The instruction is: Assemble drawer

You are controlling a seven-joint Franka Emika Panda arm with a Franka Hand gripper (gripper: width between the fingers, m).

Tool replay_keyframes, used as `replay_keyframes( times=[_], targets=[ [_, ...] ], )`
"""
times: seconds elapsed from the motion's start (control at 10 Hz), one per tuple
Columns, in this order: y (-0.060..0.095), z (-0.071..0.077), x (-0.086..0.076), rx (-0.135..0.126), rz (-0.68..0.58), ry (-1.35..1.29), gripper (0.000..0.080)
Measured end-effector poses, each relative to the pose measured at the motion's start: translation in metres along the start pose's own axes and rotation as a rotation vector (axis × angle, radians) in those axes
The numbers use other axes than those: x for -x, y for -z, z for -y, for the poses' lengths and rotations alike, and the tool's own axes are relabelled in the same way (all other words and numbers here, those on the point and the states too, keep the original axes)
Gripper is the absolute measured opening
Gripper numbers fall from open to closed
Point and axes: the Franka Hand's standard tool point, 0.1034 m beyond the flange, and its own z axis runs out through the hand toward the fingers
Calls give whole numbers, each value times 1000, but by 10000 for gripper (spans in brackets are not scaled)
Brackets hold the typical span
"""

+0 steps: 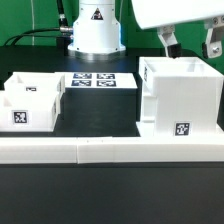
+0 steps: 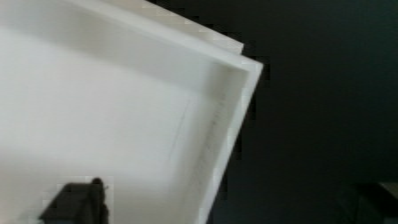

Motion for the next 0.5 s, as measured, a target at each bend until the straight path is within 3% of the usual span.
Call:
replay_keyframes(
  times=[0.2, 0.3, 0.5],
  targets=[
    [0, -4, -1, 17, 7, 229, 649],
    [0, -12, -4, 50, 28, 391, 649],
    [12, -21, -17, 82, 63, 683, 649]
  ],
)
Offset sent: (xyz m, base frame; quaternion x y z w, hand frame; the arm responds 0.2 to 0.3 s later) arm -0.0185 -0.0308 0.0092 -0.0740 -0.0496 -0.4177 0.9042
